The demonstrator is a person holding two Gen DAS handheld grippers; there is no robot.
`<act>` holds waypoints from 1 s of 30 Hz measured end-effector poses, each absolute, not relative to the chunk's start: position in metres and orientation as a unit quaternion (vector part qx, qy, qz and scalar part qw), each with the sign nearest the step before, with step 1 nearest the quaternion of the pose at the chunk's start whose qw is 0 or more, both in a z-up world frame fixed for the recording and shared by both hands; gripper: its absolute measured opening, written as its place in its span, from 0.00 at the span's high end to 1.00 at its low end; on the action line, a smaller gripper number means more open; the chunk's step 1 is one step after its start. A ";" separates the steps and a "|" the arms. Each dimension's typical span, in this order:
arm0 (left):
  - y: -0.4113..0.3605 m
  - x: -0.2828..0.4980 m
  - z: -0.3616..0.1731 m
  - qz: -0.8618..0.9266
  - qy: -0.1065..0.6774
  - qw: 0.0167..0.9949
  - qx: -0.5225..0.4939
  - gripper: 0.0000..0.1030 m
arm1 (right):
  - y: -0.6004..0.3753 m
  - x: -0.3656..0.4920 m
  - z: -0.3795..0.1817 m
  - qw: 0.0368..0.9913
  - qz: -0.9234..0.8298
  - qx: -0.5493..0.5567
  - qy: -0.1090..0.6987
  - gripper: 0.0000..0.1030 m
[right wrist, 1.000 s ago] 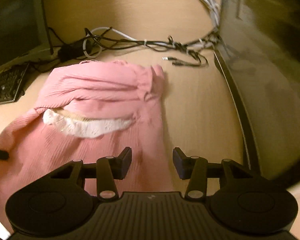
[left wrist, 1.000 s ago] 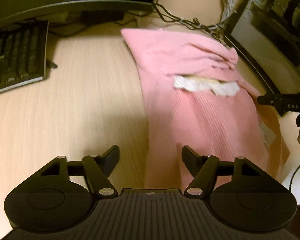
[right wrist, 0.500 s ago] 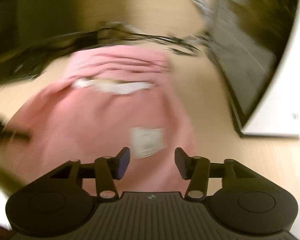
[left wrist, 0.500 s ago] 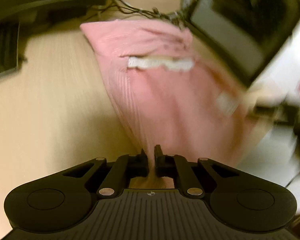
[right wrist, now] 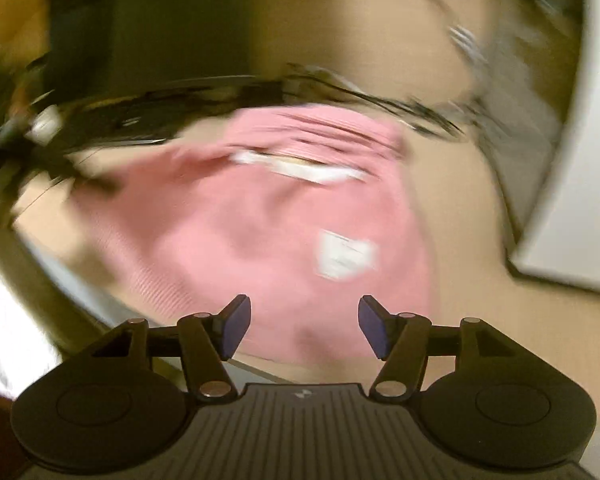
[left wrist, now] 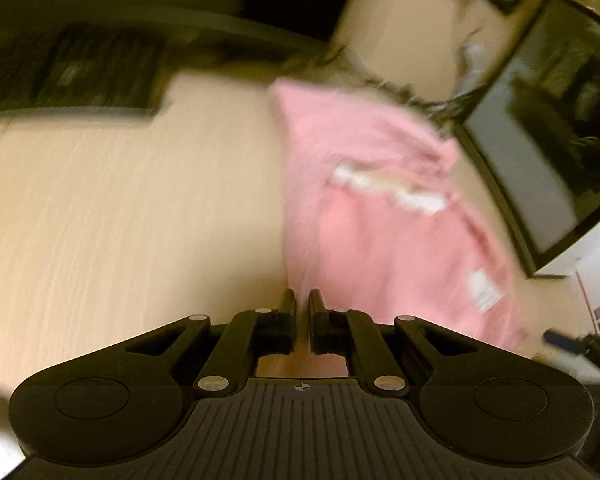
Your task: Fold clothes
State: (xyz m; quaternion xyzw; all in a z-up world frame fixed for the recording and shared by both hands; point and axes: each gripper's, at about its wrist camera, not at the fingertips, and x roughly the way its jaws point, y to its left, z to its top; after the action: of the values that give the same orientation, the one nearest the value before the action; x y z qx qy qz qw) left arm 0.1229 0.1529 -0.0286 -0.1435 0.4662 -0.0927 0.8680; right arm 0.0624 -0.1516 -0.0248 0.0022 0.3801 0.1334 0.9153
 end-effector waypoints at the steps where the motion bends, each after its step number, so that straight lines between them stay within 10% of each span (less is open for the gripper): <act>1: 0.155 0.116 -0.033 -0.083 0.469 0.867 -0.146 0.90 | -0.165 0.065 -0.027 0.915 0.118 0.020 0.385 0.42; 13: 0.121 0.083 -0.011 -0.105 0.419 0.898 -0.081 0.42 | -0.201 0.094 -0.061 0.905 0.075 0.061 0.413 0.46; 20: 0.044 0.086 -0.011 -0.216 0.395 0.892 0.035 0.13 | -0.178 0.115 -0.057 0.897 0.113 0.107 0.414 0.91; 30: -0.038 0.083 -0.039 -0.285 0.327 0.876 0.210 0.09 | -0.172 0.139 0.040 0.919 0.164 0.156 0.322 0.95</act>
State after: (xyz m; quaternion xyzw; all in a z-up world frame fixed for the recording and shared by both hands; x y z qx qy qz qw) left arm 0.0834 -0.0384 -0.0386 0.2103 0.3266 -0.2853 0.8762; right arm 0.1388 -0.1720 0.0398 0.1558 0.3217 0.1643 0.9194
